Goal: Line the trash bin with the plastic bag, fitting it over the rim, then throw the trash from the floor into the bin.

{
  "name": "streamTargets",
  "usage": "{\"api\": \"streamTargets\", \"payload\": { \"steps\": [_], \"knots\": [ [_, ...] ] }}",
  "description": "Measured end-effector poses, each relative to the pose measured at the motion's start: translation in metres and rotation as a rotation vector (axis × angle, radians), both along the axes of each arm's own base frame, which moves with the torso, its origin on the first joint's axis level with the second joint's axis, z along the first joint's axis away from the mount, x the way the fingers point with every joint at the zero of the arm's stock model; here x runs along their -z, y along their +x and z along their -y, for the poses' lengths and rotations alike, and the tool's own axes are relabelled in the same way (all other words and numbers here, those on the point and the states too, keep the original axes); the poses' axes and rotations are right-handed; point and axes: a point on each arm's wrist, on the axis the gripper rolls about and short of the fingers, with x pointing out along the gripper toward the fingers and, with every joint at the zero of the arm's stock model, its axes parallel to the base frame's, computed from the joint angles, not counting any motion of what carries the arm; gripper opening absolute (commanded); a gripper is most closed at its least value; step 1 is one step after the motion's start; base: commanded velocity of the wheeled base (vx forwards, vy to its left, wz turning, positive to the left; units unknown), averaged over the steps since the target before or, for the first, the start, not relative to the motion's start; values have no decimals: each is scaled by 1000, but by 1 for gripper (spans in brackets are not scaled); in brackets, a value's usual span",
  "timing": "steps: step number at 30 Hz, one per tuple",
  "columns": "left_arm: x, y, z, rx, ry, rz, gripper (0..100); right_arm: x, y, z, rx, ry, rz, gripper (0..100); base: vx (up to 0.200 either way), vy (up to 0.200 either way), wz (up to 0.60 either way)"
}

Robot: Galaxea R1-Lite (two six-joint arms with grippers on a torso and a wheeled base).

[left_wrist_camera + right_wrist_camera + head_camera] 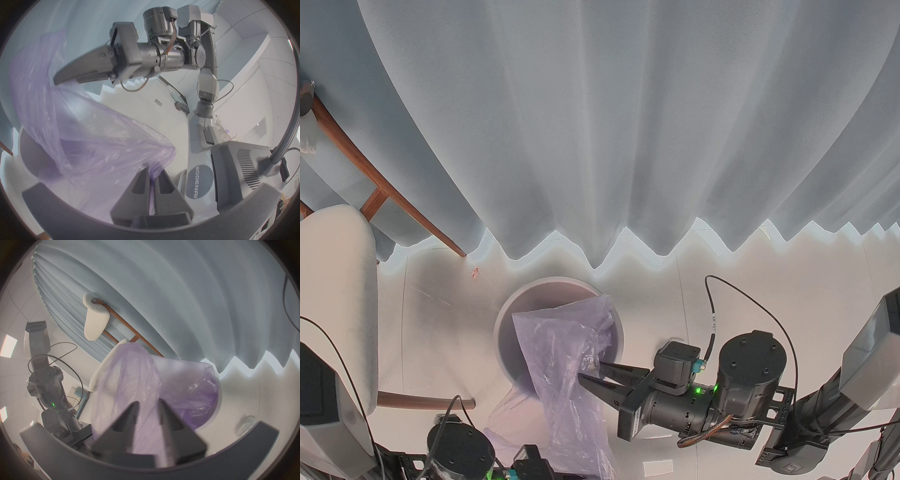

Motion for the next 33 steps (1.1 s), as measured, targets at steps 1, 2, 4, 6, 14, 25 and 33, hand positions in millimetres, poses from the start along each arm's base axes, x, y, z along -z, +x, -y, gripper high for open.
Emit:
{"api": "streamTargets", "payload": {
  "steps": [1, 2, 4, 6, 14, 25, 33],
  "knots": [
    [-1, 1, 1, -6, -13, 9, 0, 0, 0, -1, -5, 8, -9, 0, 0, 0, 0],
    [-3, 2, 1, -13, -30, 17, 0, -1, -1, -1, -9, 15, -16, 0, 0, 0, 0],
    [-6, 5, 3, -29, -67, 32, 0, -1, 0, -2, -13, 27, -28, 0, 0, 0, 0],
    [-8, 8, 4, -47, -99, 43, 0, -2, 0, -2, -16, 42, -45, 0, 0, 0, 0],
    [-8, 22, 1, -129, -153, 51, 0, -16, 7, 6, 3, 182, -167, 0, 0, 0, 0],
    [-33, 27, -1, -254, -291, 60, 0, -32, 2, 37, -16, 252, -243, 0, 0, 0, 0],
    [-53, 22, 0, -244, -376, 112, 0, -39, -1, 55, -47, 265, -247, 0, 0, 0, 0]
  ]
}}
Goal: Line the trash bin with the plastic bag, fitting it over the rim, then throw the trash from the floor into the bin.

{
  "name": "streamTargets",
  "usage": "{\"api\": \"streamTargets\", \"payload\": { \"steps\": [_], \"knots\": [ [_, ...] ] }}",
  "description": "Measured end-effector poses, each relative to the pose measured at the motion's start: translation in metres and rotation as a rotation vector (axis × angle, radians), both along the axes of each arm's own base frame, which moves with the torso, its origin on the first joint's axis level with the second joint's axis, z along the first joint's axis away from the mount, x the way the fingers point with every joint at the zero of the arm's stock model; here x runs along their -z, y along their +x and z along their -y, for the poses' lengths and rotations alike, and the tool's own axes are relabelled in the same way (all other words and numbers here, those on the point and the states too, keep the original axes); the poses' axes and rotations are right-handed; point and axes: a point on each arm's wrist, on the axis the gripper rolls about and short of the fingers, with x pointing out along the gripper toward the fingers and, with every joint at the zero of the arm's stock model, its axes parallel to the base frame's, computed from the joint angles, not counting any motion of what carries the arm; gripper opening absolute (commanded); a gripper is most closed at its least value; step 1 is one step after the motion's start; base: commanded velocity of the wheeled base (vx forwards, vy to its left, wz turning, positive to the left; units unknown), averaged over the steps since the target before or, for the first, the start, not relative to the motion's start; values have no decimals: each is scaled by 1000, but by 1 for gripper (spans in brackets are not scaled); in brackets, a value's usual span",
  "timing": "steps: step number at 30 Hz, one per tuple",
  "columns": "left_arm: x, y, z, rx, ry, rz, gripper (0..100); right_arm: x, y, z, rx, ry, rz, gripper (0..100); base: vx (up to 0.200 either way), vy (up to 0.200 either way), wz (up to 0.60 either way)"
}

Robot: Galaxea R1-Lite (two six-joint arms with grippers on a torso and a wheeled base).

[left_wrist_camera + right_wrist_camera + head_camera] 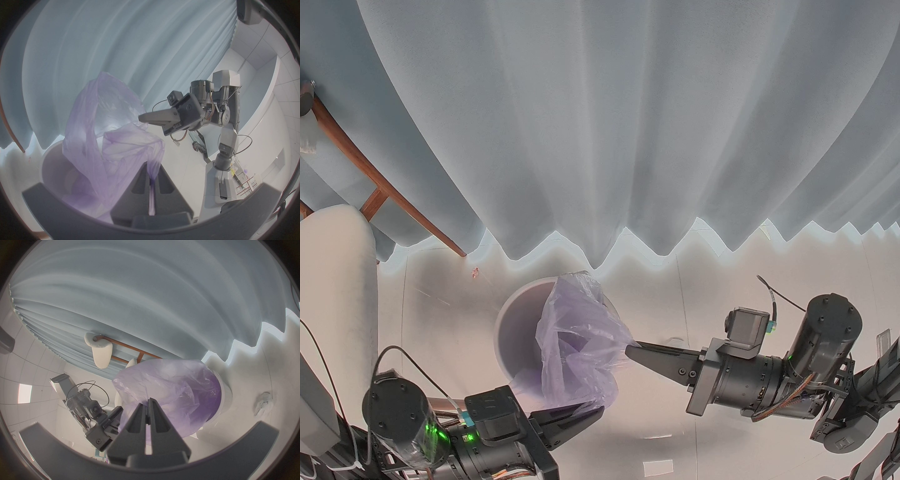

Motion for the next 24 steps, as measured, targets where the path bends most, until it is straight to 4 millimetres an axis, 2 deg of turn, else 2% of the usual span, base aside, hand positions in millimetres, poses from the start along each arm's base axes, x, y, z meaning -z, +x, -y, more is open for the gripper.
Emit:
{"api": "streamTargets", "payload": {
  "steps": [7, 15, 24],
  "knots": [
    [-7, -1, -2, -2, -17, 10, 0, -3, 7, 15, -16, 14, 5, 0, 0, 0, 0],
    [-14, 21, -6, -119, -23, 8, 0, -16, 21, 21, -21, 58, 42, 0, 0, 0, 0],
    [-30, 35, -13, -188, -91, 24, 0, -6, 13, 28, -25, 48, -13, 0, 0, 0, 0]
  ]
}}
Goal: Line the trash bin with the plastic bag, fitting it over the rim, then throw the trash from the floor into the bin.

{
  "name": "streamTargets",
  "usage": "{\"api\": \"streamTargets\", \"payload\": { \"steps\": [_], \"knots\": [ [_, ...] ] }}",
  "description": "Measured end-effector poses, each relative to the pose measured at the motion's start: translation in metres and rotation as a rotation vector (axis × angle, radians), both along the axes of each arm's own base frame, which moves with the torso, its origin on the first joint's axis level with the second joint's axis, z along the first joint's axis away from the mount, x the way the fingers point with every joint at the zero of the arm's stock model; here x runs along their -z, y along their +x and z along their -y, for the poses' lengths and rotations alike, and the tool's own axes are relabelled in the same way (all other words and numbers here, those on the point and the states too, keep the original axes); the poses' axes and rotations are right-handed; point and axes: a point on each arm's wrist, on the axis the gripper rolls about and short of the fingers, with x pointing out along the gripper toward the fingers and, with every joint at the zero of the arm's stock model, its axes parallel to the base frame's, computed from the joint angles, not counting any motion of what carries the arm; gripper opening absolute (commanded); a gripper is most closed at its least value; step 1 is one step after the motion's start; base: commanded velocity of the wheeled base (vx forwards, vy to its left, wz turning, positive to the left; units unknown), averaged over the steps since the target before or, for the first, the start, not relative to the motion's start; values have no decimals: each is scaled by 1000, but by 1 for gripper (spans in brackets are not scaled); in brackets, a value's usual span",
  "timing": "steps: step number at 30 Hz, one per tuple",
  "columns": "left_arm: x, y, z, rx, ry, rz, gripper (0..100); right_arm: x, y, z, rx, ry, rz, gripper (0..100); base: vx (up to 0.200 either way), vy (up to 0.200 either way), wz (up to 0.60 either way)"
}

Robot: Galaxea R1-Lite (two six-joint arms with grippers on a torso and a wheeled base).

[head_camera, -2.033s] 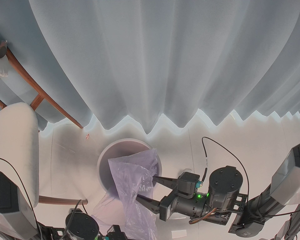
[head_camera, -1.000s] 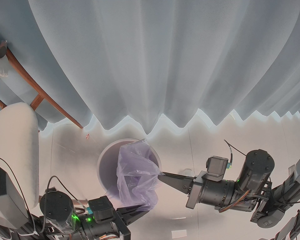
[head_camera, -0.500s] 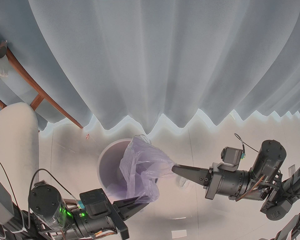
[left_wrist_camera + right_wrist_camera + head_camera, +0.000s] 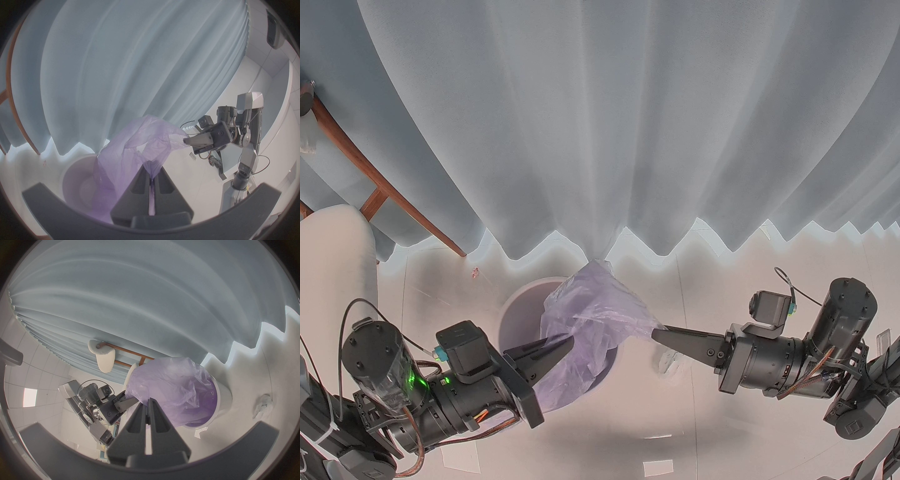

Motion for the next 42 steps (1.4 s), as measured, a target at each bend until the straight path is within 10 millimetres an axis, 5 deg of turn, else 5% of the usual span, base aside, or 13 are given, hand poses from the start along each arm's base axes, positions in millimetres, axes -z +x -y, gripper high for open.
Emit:
{"api": "streamTargets", "payload": {
  "steps": [13, 27, 28, 42],
  "knots": [
    [-13, 4, -4, -22, -64, 25, 0, -6, 8, -2, 45, 36, -8, 0, 0, 0, 0],
    [-11, 25, -7, -58, -95, -9, 0, -10, 47, -3, 201, 163, 24, 0, 0, 0, 0],
    [-9, 25, -8, -46, -87, -18, 100, -9, 48, -3, 204, 161, 22, 0, 0, 0, 0],
    [-6, 38, -26, -111, -73, -50, 100, -5, 59, 12, 232, 149, 33, 0, 0, 0, 0]
  ]
}}
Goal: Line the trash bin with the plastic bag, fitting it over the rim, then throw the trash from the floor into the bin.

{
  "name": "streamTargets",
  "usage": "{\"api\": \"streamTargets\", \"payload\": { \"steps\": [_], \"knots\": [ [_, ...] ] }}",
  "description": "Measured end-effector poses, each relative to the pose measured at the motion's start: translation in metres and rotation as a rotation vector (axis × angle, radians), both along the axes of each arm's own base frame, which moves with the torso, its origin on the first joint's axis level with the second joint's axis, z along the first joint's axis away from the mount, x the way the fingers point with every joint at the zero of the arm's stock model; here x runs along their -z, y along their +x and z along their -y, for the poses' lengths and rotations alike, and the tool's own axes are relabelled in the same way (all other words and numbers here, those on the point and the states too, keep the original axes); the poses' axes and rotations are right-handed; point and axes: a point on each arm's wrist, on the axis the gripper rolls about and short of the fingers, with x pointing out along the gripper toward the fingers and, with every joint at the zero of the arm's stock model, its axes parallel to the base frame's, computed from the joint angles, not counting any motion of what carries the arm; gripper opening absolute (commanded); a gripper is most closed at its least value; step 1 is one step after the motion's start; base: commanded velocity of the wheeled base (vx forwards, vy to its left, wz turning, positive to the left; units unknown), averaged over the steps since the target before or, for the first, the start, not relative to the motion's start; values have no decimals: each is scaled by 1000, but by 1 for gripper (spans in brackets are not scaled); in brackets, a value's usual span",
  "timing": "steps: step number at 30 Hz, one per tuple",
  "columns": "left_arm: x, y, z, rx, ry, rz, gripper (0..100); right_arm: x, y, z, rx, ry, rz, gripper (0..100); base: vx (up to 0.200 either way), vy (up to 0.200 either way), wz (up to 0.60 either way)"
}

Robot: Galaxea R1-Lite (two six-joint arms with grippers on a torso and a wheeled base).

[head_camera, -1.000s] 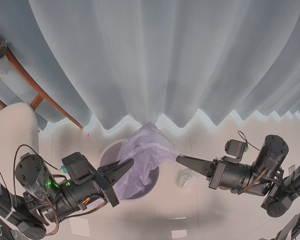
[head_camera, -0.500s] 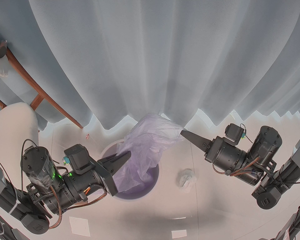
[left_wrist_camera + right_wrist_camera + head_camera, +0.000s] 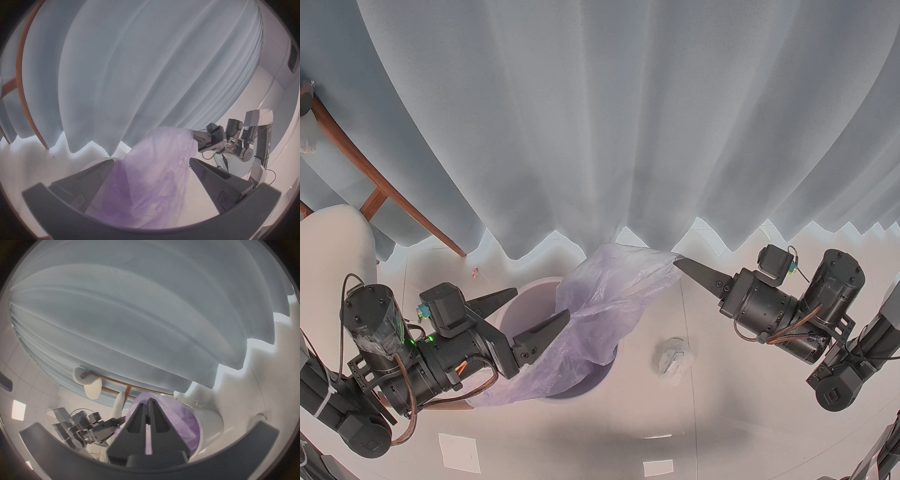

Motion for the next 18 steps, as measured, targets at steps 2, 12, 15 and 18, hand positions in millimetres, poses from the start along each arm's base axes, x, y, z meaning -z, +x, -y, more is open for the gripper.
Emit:
{"api": "streamTargets", "payload": {
  "steps": [2, 12, 15, 18],
  "knots": [
    [-1, 2, -3, -11, -1, 3, 100, -3, -1, 4, -19, 8, 15, 0, 0, 0, 0],
    [5, 3, -16, 131, 9, -28, 100, -10, 1, 31, -34, 23, 35, 0, 0, 0, 0],
    [14, 3, -23, 145, 36, -50, 100, -12, 1, 33, -30, 26, 37, 0, 0, 0, 0],
    [23, 5, -30, 160, 63, -68, 100, -12, 1, 34, -28, 28, 38, 0, 0, 0, 0]
  ]
}}
